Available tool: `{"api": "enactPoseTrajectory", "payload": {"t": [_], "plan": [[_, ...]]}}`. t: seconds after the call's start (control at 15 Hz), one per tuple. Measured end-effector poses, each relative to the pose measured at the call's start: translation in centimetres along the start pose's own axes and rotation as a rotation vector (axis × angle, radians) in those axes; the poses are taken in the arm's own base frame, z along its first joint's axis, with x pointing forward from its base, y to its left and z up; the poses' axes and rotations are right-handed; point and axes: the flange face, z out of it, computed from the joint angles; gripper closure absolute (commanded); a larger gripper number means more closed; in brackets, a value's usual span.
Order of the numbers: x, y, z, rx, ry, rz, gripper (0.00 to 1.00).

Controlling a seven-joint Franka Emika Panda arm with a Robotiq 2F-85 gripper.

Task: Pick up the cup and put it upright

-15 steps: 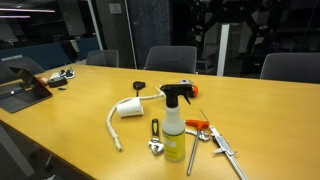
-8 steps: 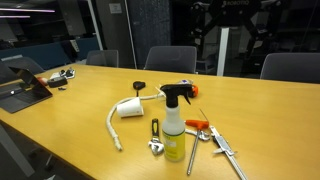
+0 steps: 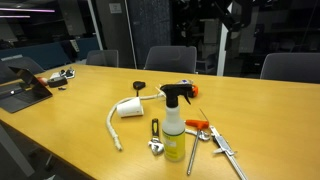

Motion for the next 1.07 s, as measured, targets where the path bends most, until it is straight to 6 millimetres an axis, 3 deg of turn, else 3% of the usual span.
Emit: {"api": "enactPoseTrajectory", "payload": {"t": [0.33,0.6,0.8,1.07], "plan": [[0.1,-9.1,-0.6,-0.078,-0.061,0.175,0.0],[-0.1,-16.0,1.1,-0.164,-0.147,0.298,0.0],[0.4,-18.6,3.4,-0.239,-0.243,0.409,0.0],[2.4,-19.4,7.3,-0.335,-0.375,0.552,0.0]]}}
